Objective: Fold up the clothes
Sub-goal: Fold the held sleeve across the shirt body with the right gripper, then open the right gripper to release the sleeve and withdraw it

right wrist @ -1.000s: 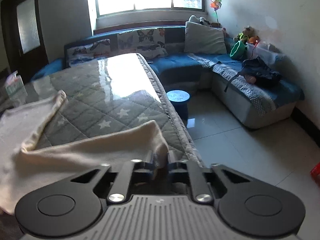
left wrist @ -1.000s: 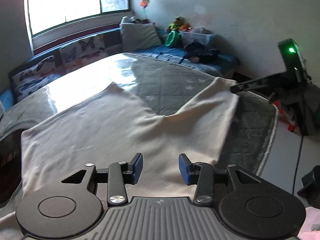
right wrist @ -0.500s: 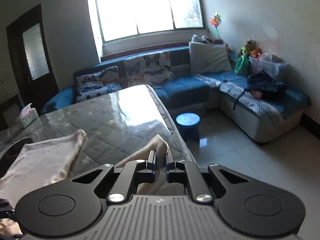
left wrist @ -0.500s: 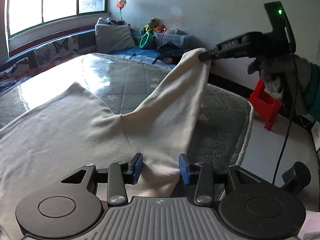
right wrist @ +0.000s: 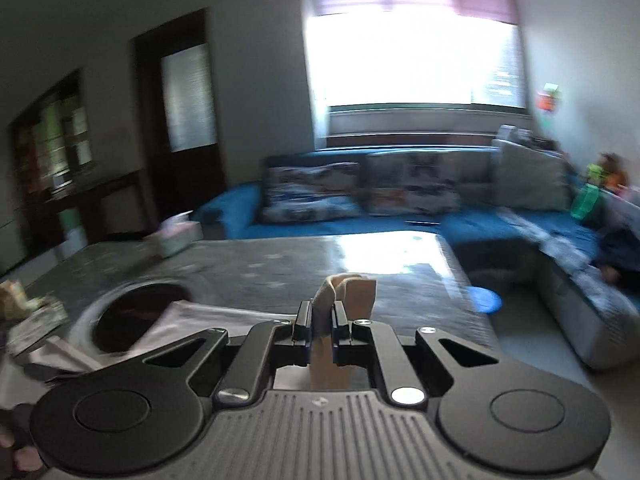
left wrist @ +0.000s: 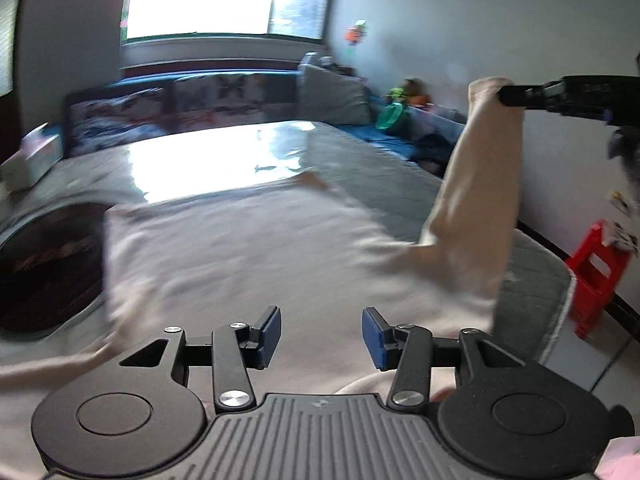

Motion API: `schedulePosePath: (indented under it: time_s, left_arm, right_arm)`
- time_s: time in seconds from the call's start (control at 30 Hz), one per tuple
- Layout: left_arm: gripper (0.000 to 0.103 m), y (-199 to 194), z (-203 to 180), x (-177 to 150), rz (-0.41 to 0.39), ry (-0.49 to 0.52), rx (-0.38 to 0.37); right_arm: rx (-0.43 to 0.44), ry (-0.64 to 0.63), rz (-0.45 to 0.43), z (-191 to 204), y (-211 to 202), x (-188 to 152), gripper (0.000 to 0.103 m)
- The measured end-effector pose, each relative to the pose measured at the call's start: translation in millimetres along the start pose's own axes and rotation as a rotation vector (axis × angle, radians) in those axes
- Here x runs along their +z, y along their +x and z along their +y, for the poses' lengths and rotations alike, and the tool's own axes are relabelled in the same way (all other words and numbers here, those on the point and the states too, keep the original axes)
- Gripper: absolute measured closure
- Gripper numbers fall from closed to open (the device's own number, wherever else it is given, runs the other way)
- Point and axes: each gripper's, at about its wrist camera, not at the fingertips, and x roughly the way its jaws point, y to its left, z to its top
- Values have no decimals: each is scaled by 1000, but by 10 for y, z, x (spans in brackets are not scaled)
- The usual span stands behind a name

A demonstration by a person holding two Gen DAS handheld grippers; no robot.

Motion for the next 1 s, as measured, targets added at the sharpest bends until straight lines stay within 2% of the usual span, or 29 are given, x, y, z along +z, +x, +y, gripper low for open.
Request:
schedulePosePath:
  time_s: [0.23,0.47,0.6,0.7,0.83,1.0]
  left_arm:
    - [52,-209,285,-197,-5,-89,57]
    - [50,-269,408,-284,-3,-133,81]
    - [48,-268,446,-297,-1,-145,94]
    - [48,-265,464,-300,4,-143,98]
    - [48,-277,485,-273,4,-135,107]
    - [50,-337,507,-227,-19,-134,123]
  right_arm:
    - [237,-97,101,783,496,-1,95]
    - [397,-176,251,1437,924,-329,95]
    - [430,-180,302,1549,1062,-519,94]
    - [457,-183,326,1551,1060,-611,82]
    - [455,-178,342,1408,949,-647,82]
    - [366,-164,362,989,762,-719,82]
